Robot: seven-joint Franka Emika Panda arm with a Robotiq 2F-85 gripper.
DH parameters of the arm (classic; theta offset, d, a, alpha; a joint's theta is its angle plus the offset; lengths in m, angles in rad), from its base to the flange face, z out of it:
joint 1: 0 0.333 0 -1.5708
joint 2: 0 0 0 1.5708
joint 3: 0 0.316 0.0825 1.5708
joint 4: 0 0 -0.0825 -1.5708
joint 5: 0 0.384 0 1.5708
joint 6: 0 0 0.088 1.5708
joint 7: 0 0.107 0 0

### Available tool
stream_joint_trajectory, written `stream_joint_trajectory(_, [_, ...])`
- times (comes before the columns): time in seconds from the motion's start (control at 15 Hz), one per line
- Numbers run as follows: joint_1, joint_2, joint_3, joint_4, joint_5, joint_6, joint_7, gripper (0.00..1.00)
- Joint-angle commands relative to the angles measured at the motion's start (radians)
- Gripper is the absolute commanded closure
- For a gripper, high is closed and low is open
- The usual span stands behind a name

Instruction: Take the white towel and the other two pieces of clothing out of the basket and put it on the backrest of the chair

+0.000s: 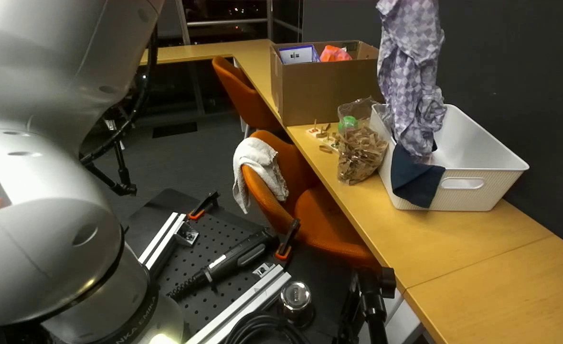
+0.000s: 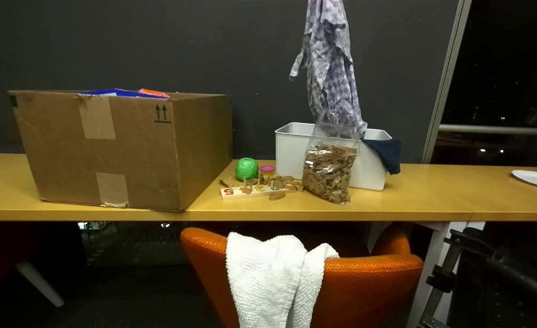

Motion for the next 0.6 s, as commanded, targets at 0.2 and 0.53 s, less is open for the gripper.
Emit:
stream_joint_trajectory(0.2, [0.274,-0.089,0.007,-0.004,-0.131,-0.010,-0.061,1.00])
stream_joint_trajectory(0.53, [0.460,-0.103,0.011,-0.018,-0.196,-0.021,-0.051,1.00])
